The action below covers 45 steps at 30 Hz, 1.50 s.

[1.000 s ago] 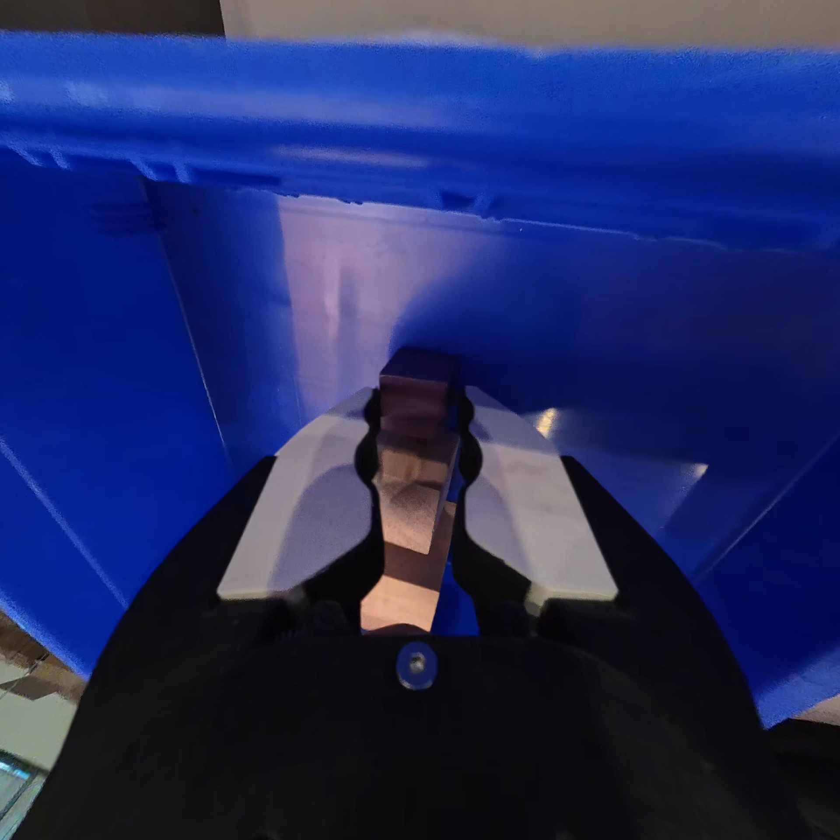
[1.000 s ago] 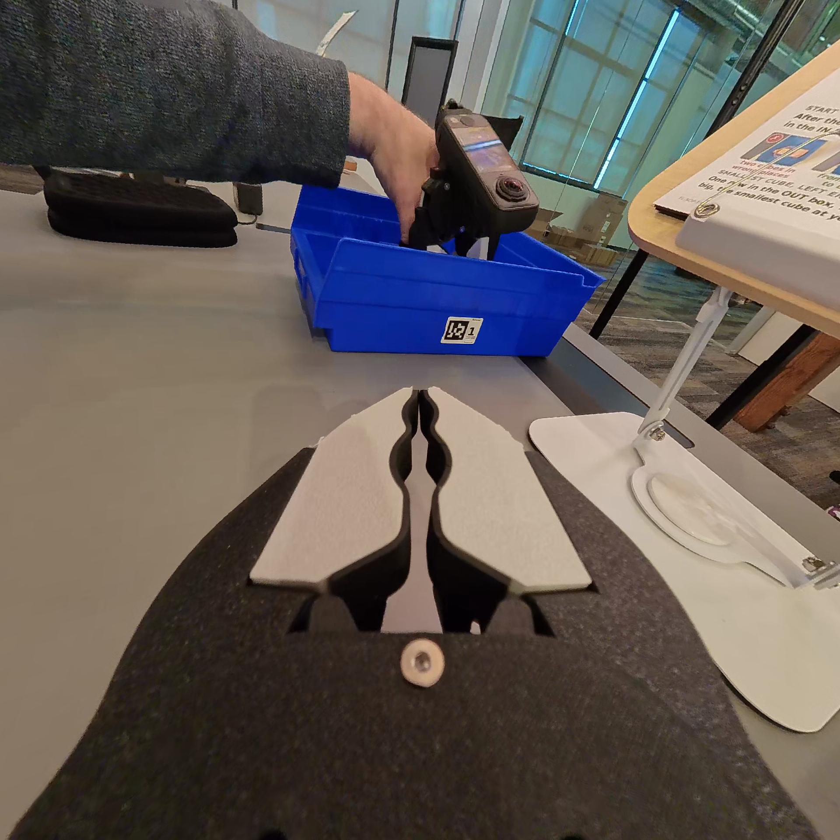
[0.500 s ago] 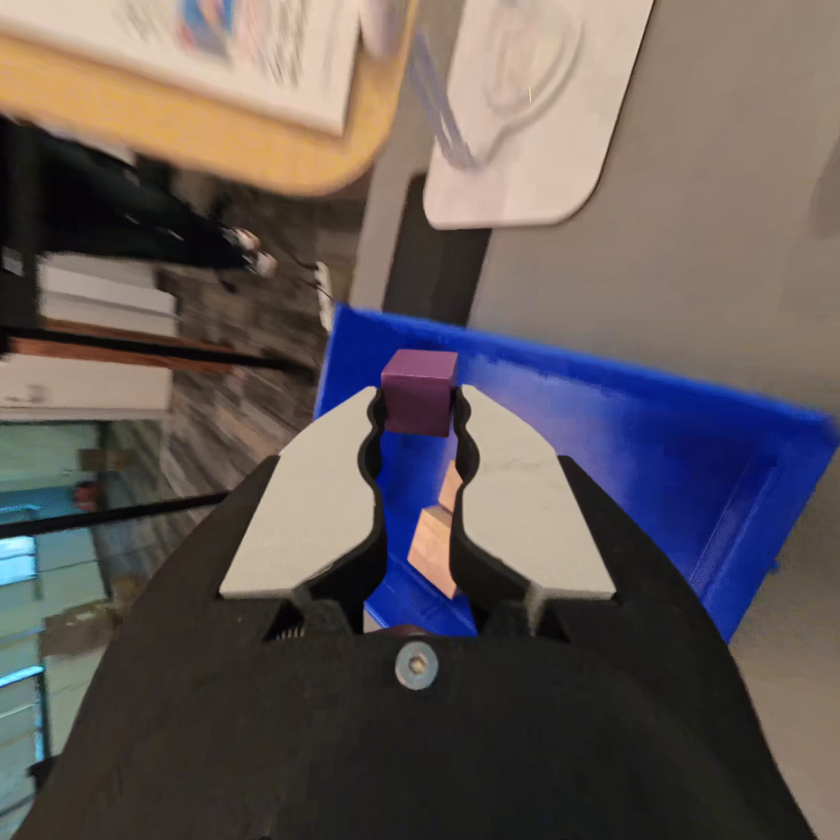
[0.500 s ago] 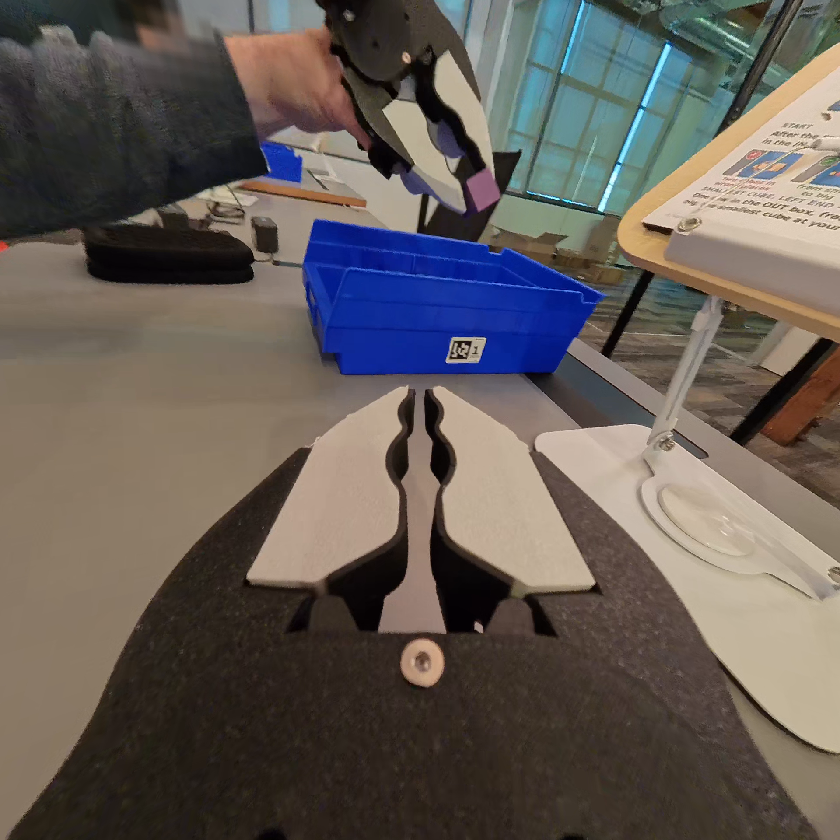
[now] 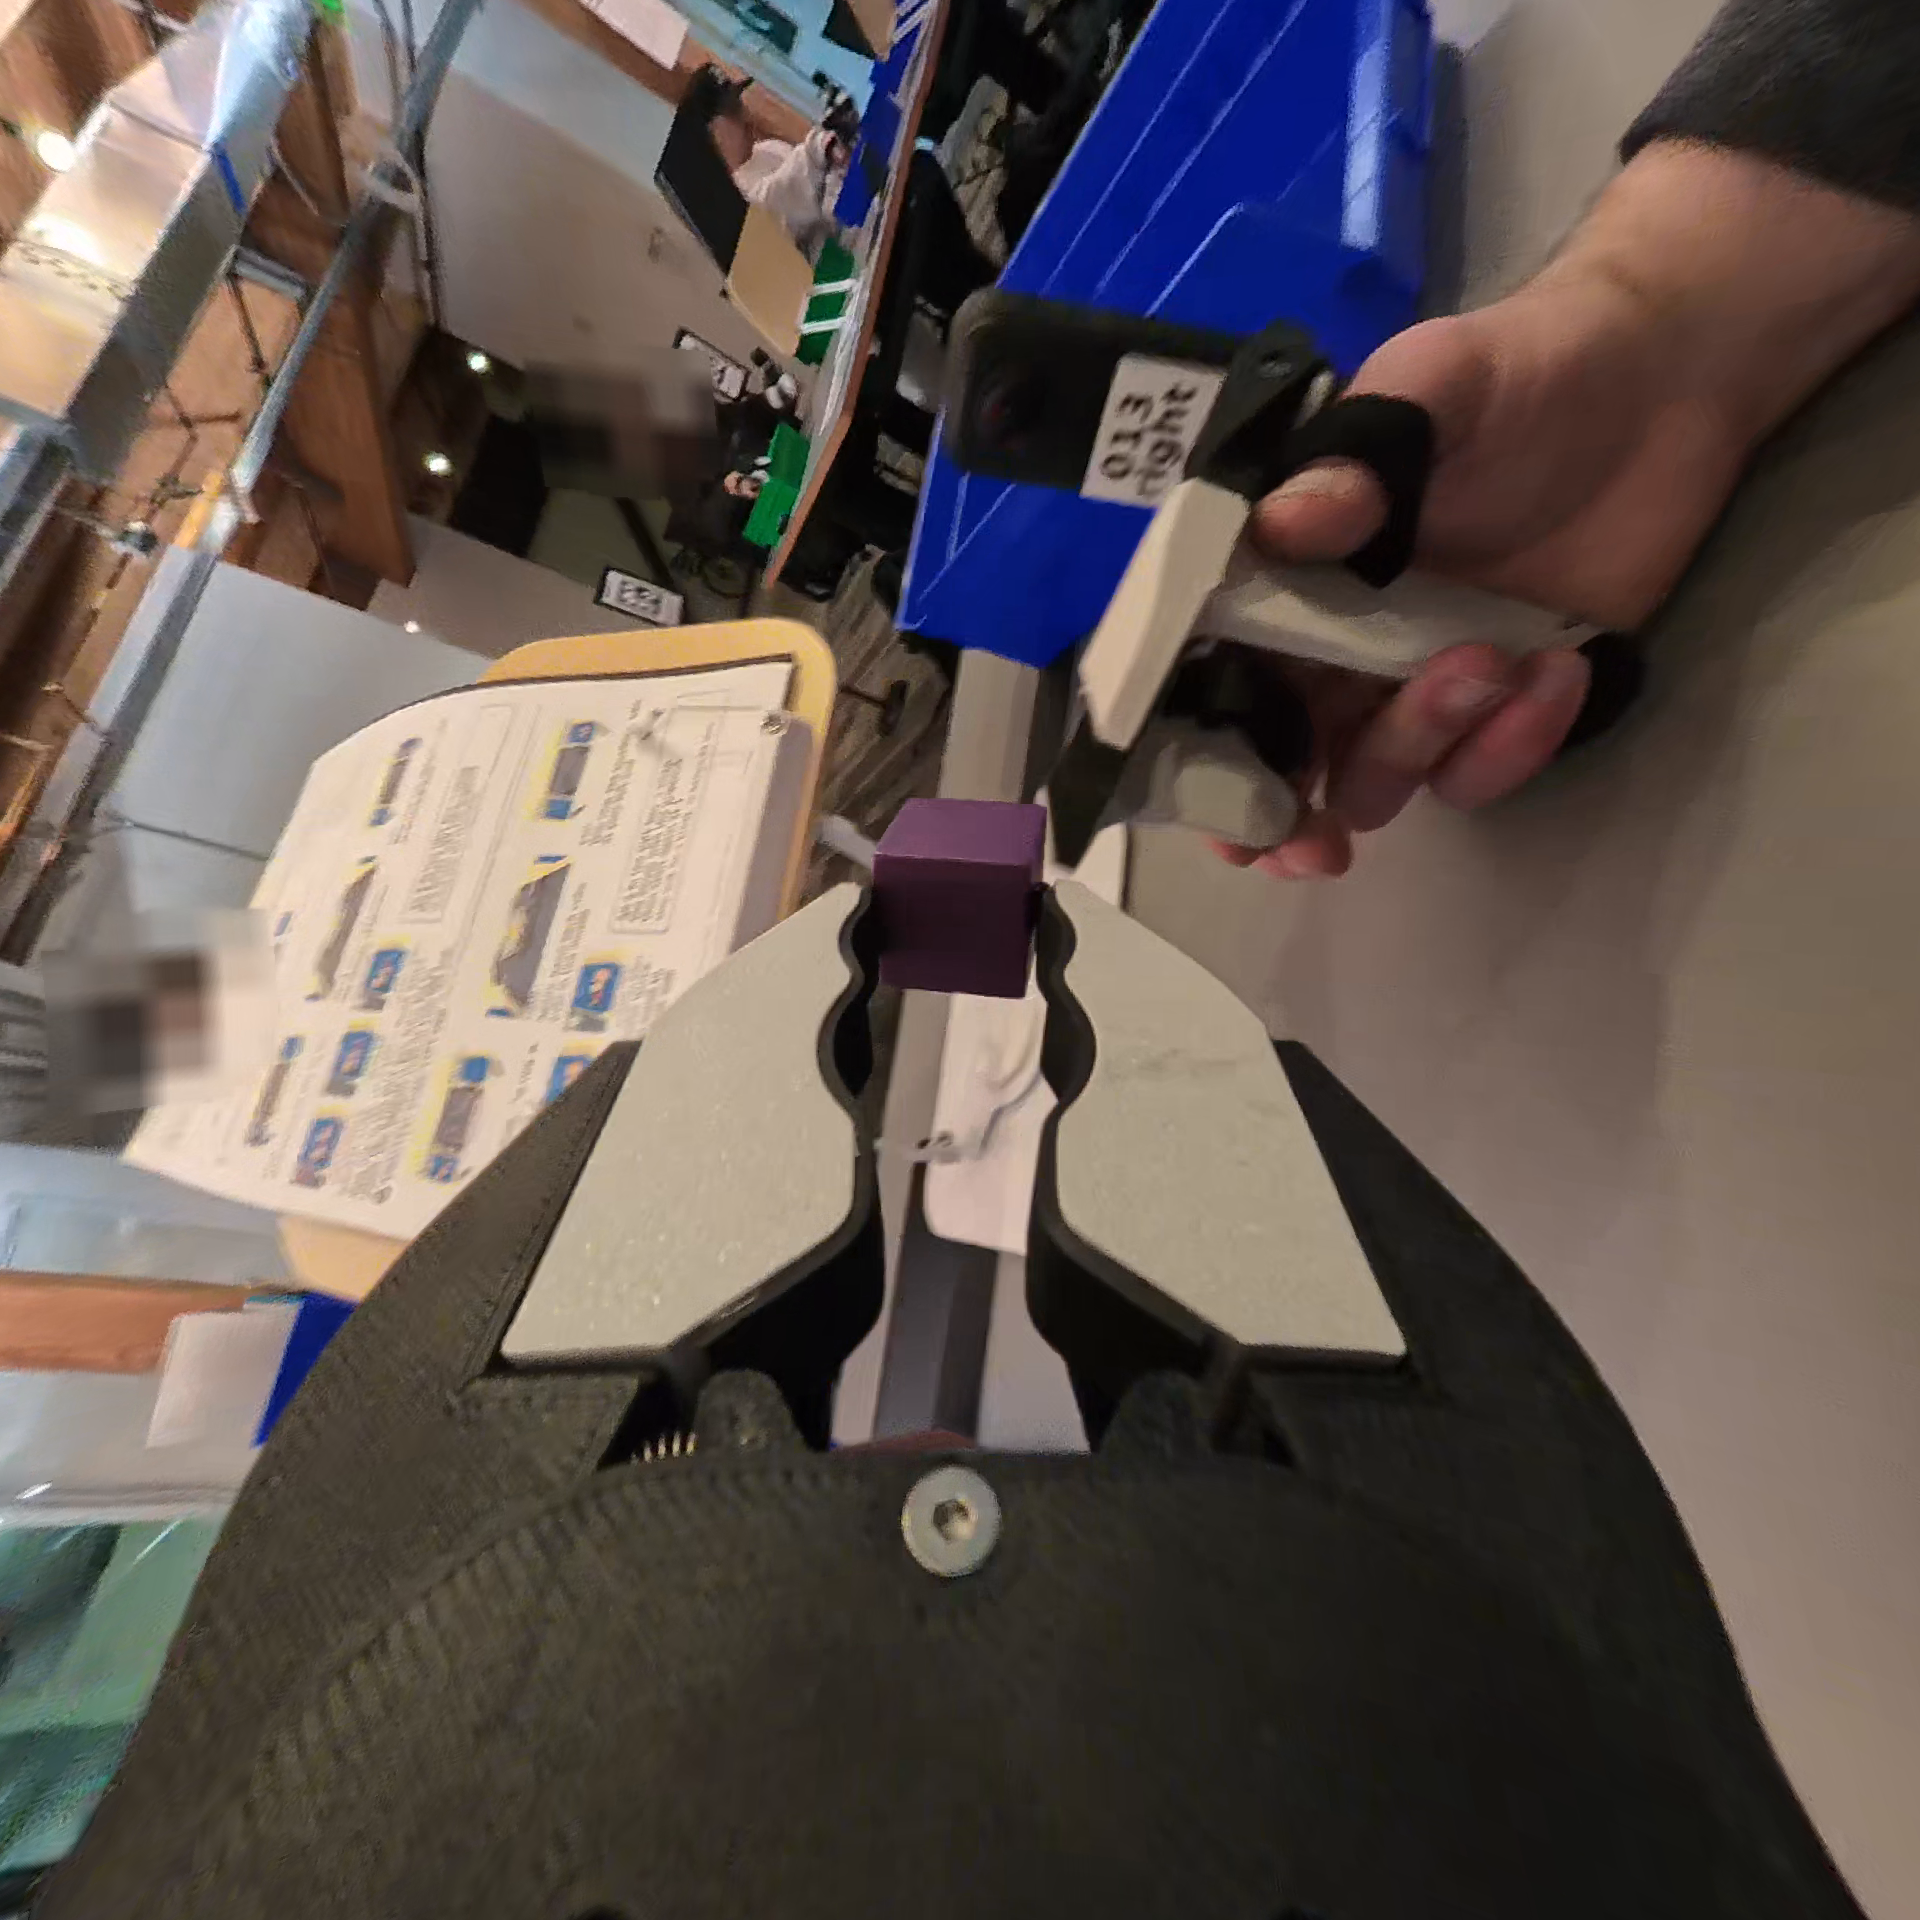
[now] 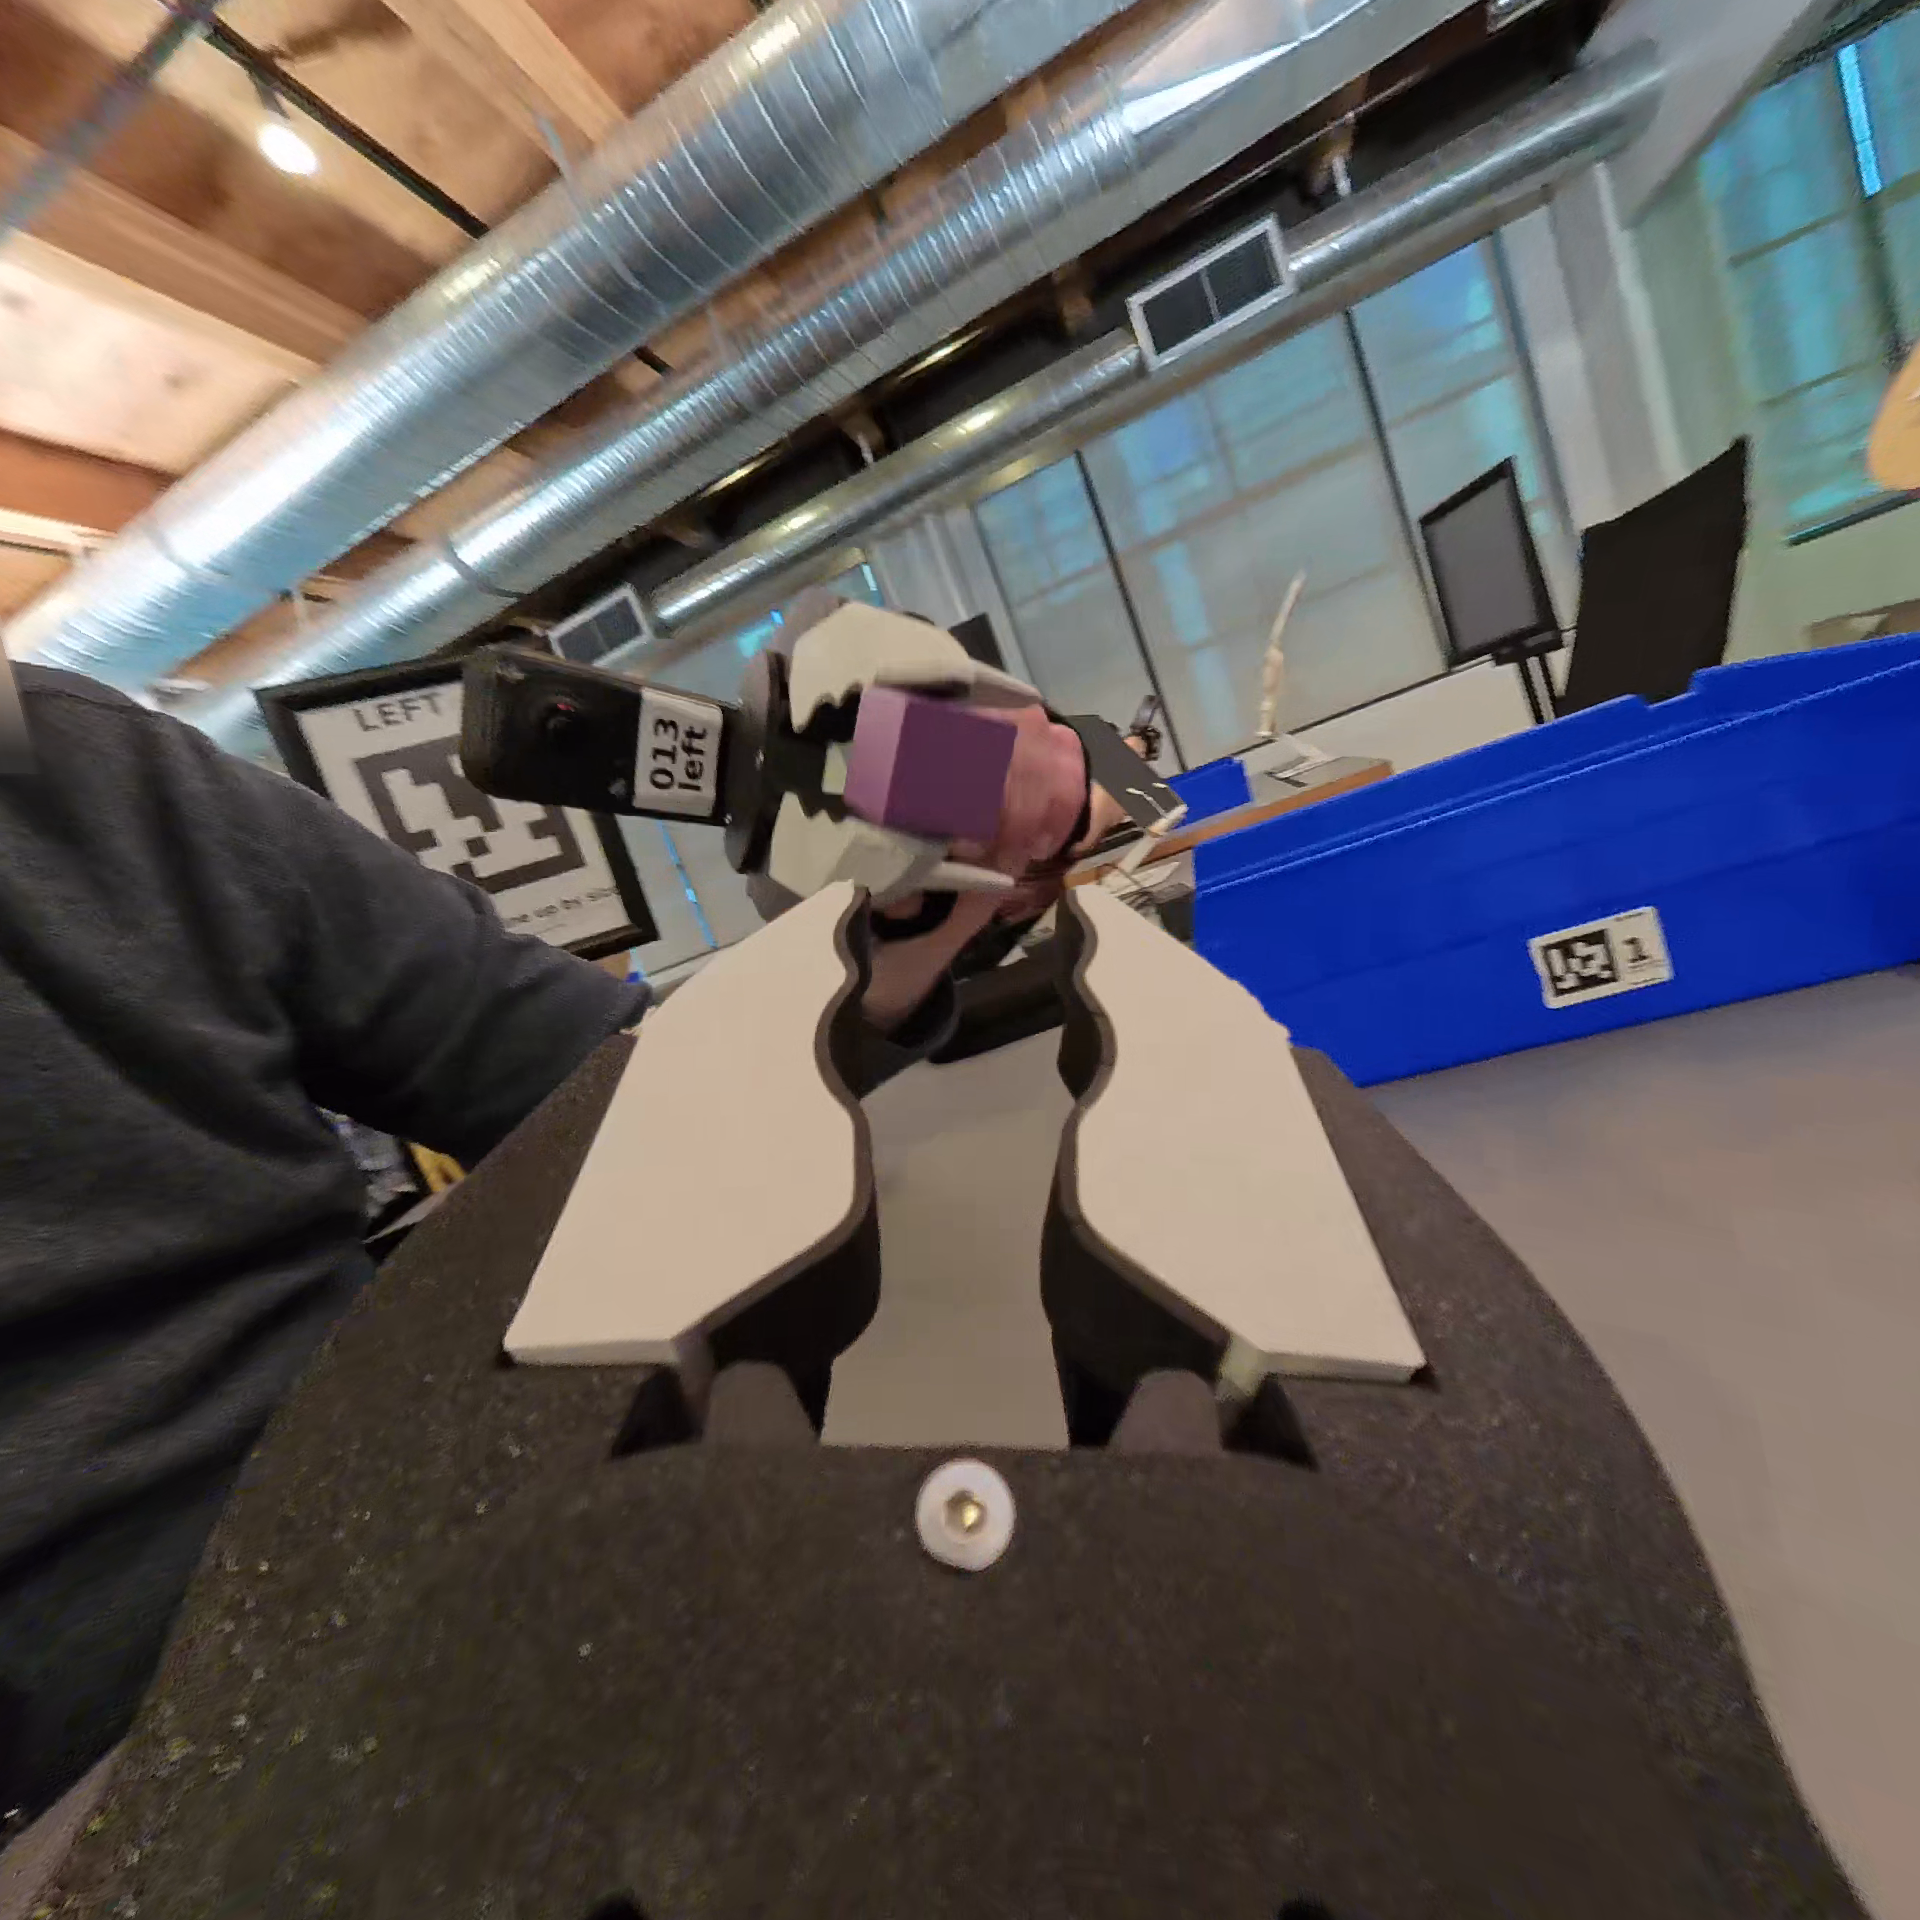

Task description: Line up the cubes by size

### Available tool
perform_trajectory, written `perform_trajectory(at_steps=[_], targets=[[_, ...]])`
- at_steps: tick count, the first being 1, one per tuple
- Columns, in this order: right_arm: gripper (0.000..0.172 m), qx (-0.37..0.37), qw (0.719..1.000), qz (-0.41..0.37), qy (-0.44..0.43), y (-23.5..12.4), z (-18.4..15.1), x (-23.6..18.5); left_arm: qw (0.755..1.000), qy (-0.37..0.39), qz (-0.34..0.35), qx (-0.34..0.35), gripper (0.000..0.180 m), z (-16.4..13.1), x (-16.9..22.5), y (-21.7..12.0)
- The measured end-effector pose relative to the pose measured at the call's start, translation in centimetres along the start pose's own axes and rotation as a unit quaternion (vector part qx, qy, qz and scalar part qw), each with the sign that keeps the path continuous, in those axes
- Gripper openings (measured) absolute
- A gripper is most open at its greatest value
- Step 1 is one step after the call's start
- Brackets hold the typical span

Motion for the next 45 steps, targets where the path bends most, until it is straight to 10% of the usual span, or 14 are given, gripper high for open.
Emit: perform_trajectory(at_steps=[27,31,39,45], targets=[[0.027,-0.014,0.995,0.084,0.056,0.8,-0.6,-1.3,0.999,0.006,-0.028,0.034,0.028,0.9,3.3,1.3],[0.027,-0.02,0.997,0.063,0.028,0.5,0.0,-1.2,0.996,-0.075,-0.027,0.035,0.075,0.6,2.8,1.0],[0.027,-0.115,0.979,-0.022,-0.165,-1.6,9.0,-5.2,0.973,-0.221,0.036,0.051,0.032,-2.1,3.1,1.0],[0.027,-0.298,0.891,-0.169,-0.298,-10.1,17.0,-5.2,0.976,-0.215,0.04,0.016,0.027,-3.5,6.0,3.7]])
Point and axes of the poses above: each gripper's, where its closed fingertips meet, y out along the fingers, z out of its top, x = y × z across the jaws, the point moved 5 cm from there along -y, back along the fingers, and after that the axes turned 7 degrees about -y, right-handed, at the moved point
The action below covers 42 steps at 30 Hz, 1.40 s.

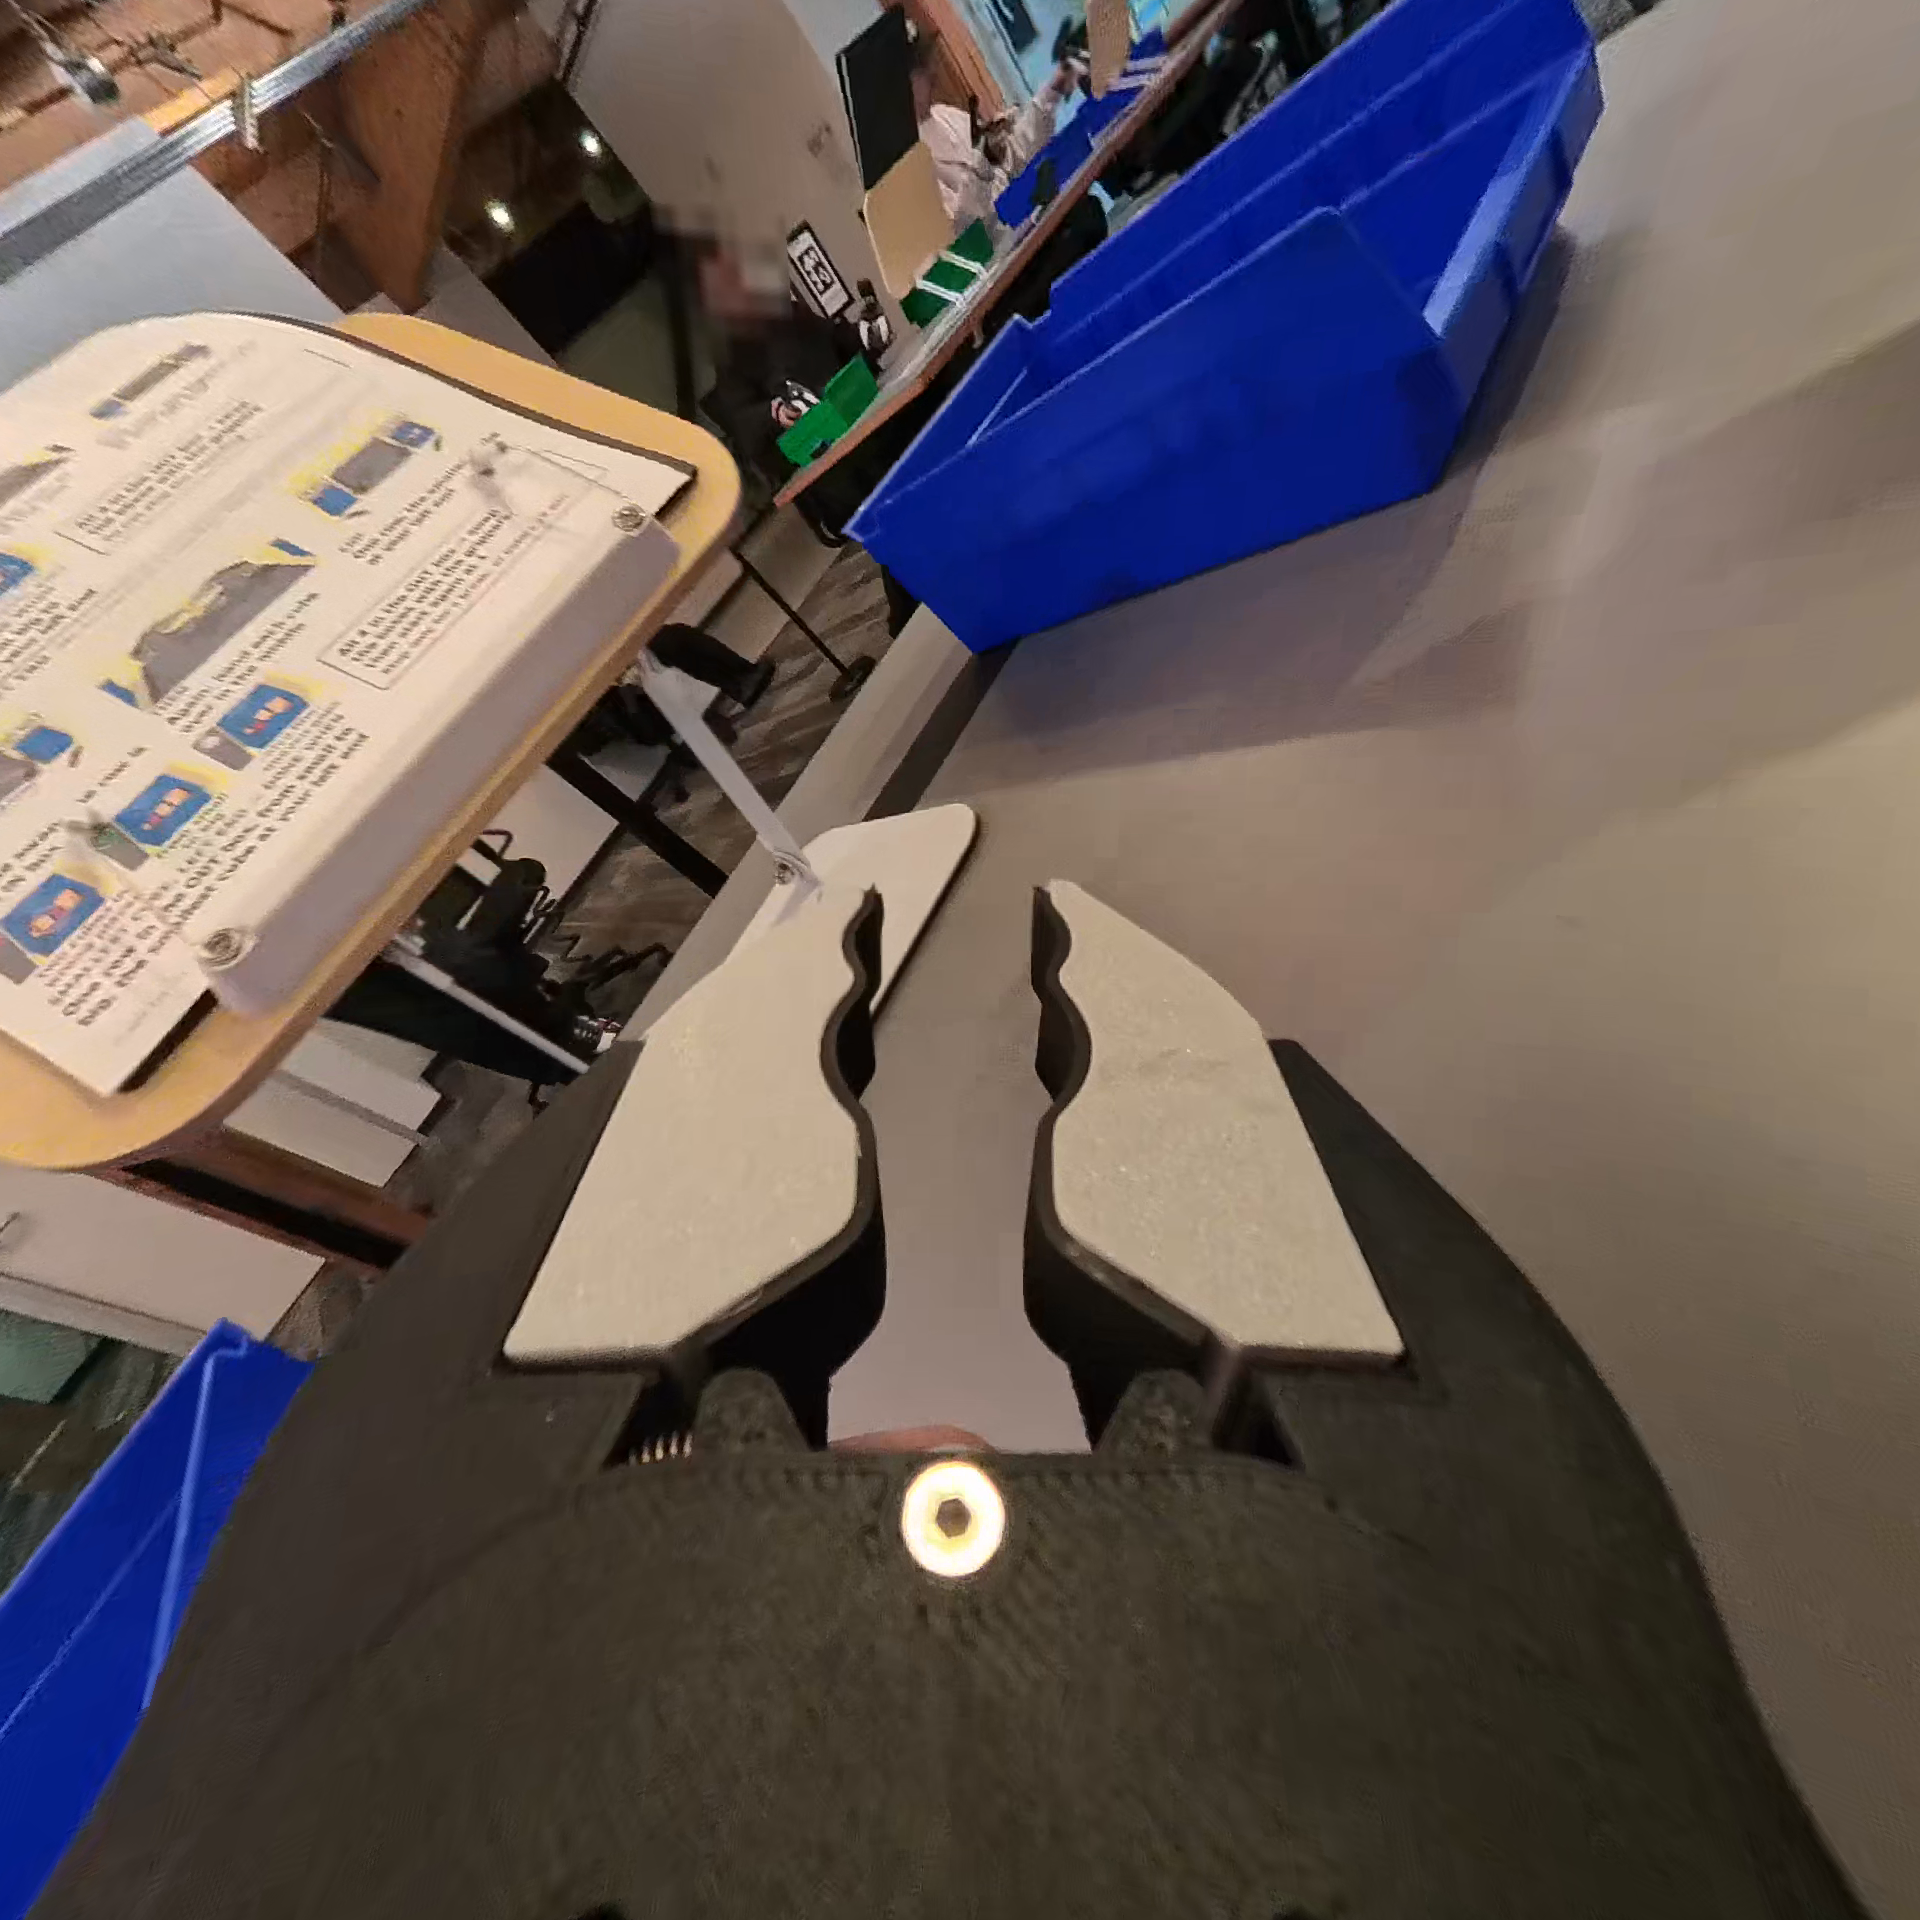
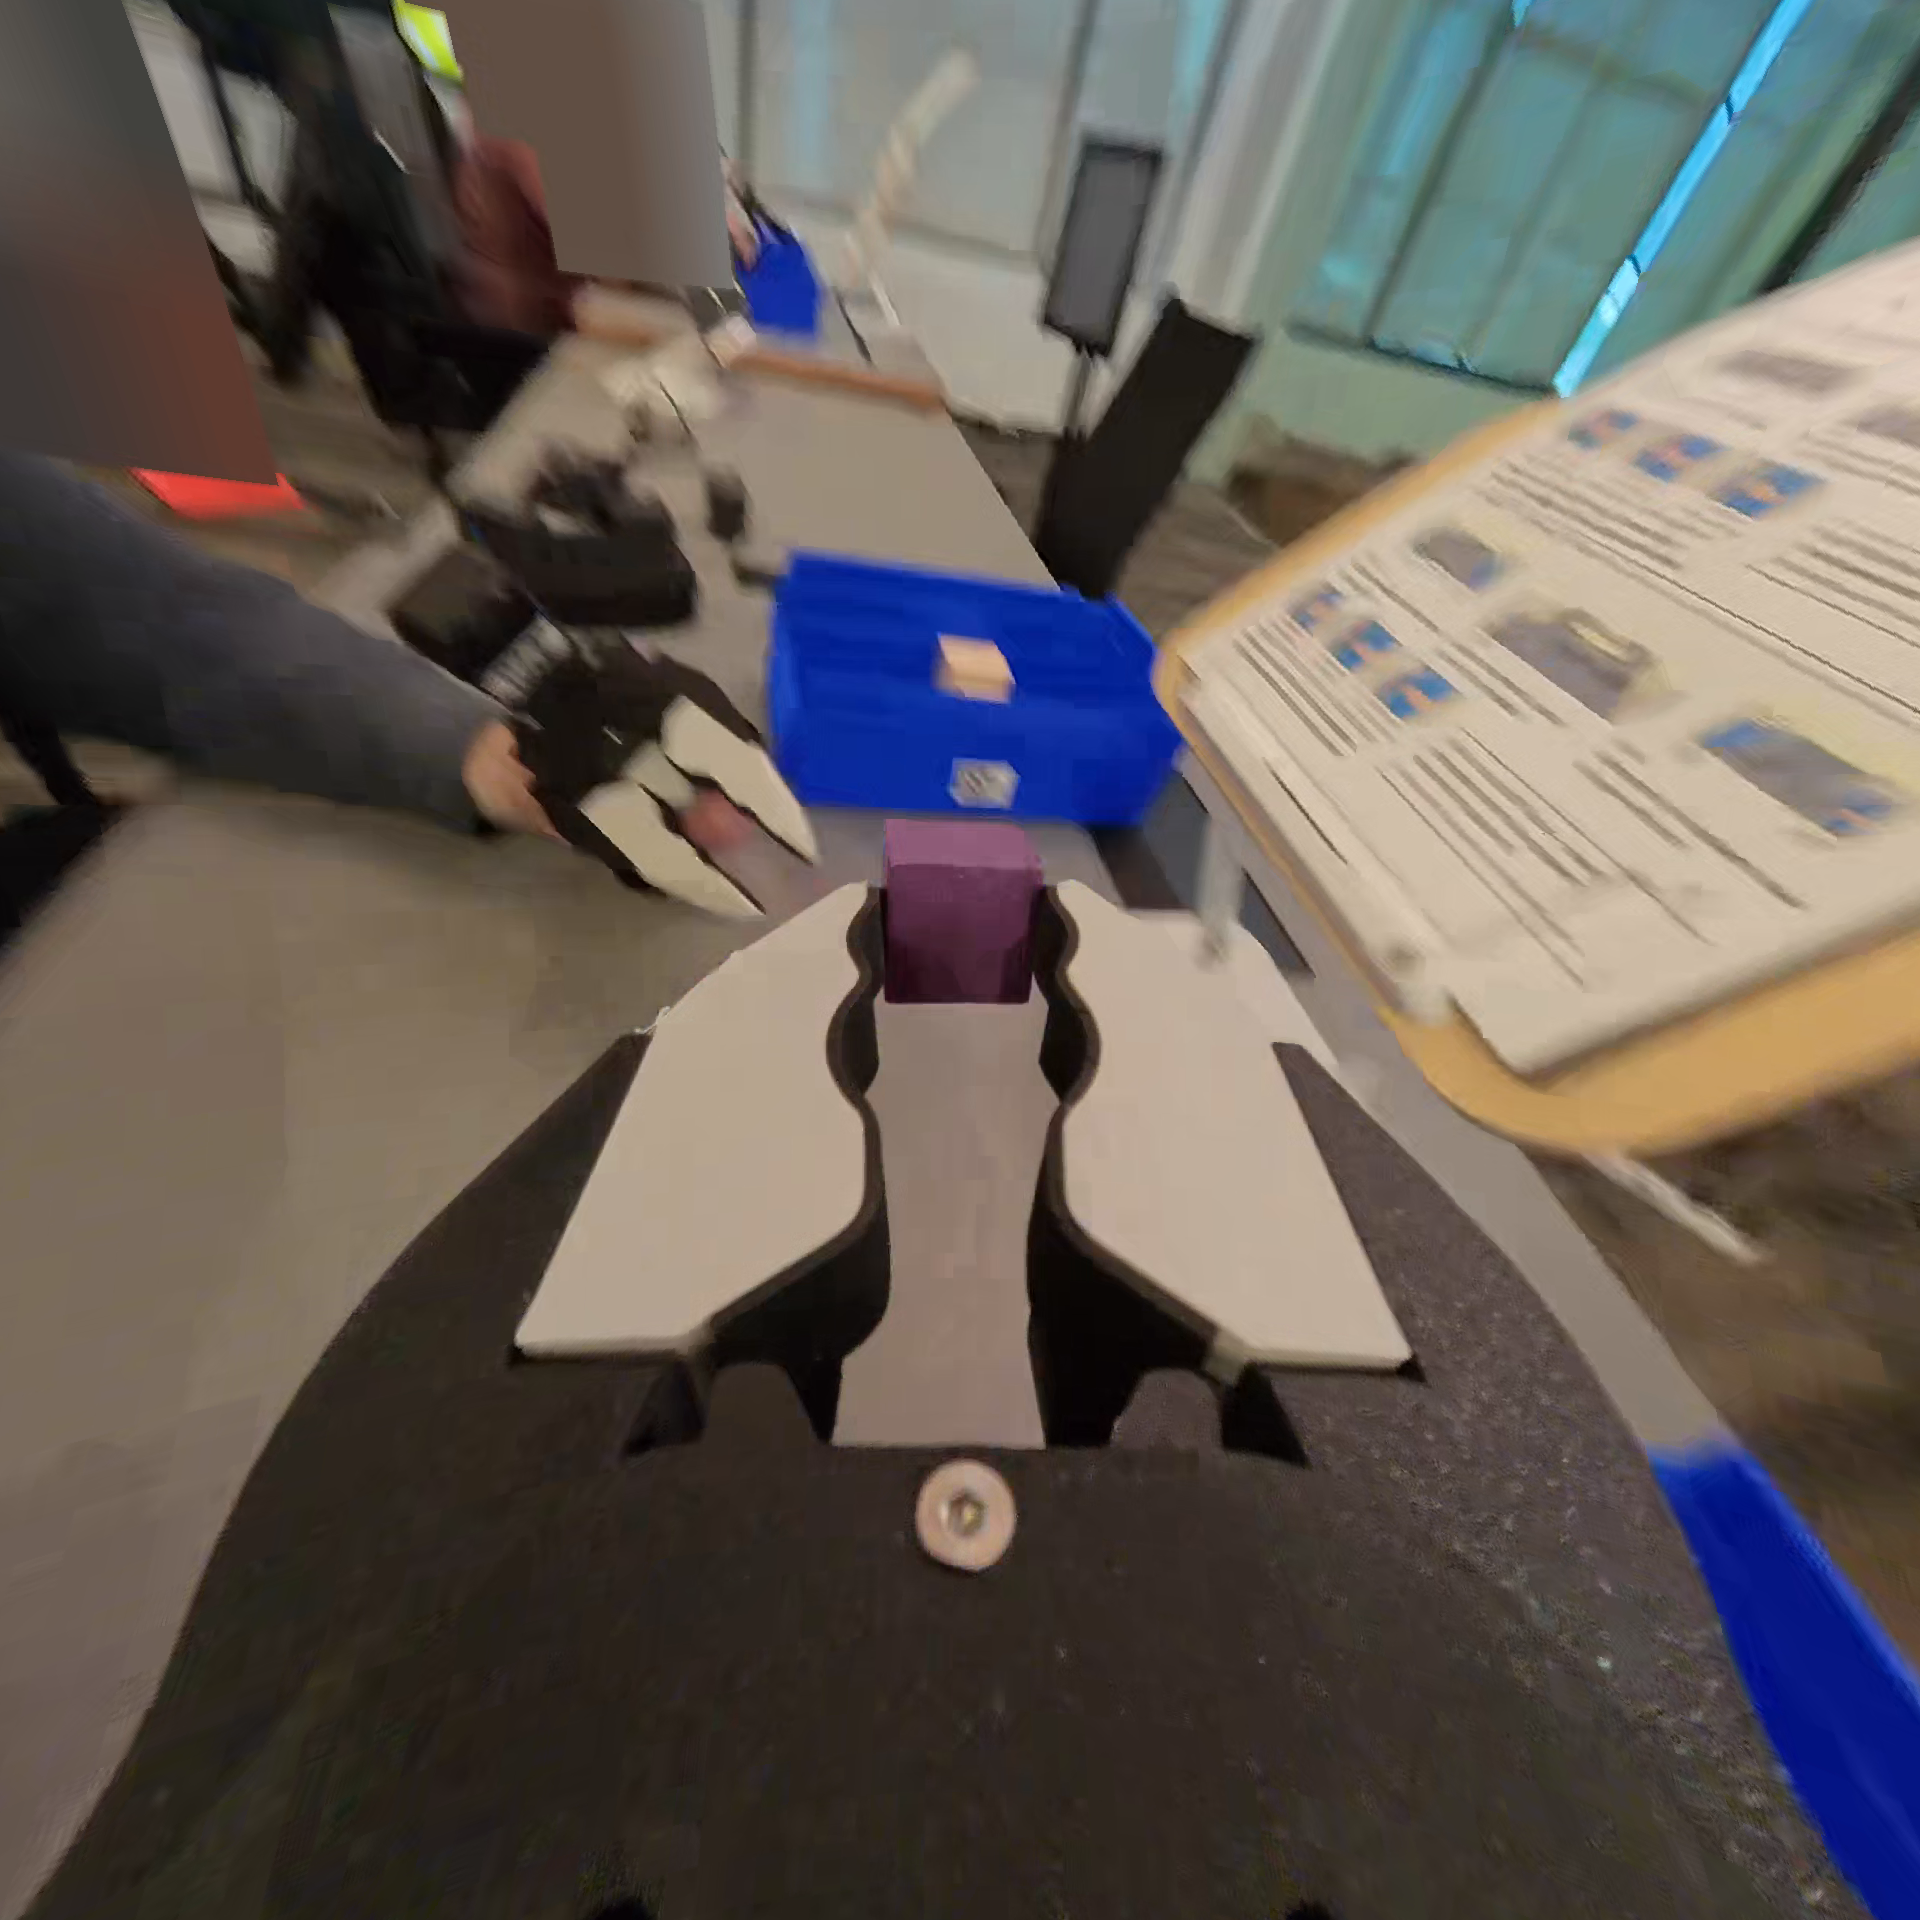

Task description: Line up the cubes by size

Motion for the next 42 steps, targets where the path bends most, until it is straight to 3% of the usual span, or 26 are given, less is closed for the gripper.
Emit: perform_trajectory(at_steps=[3,7,15,21,42], targets=[[0.027,-0.12,0.992,-0.025,-0.028,-4.0,-3.2,3.2,1.0,0.02,-0.004,-0.013,0.026,-0.5,0.7,0.7],[0.028,-0.269,0.962,-0.014,-0.035,-6.7,-9.4,6.0,0.999,0.019,-0.01,-0.023,0.023,-1.1,0.9,1.1],[0.028,-0.393,0.918,0.053,-0.023,-6.3,-17.8,7.5,0.999,-0.015,-0.013,-0.038,0.019,-2.2,0.4,1.5],[0.028,-0.453,0.886,0.097,-0.025,-5.5,-21.2,7.8,0.998,-0.019,-0.026,-0.049,0.018,-2.6,0.6,1.8],[0.027,-0.498,0.854,0.147,-0.012,-4.5,-24.3,8.7,0.997,-0.023,-0.043,-0.063,0.019,-3.1,0.9,2.1]])
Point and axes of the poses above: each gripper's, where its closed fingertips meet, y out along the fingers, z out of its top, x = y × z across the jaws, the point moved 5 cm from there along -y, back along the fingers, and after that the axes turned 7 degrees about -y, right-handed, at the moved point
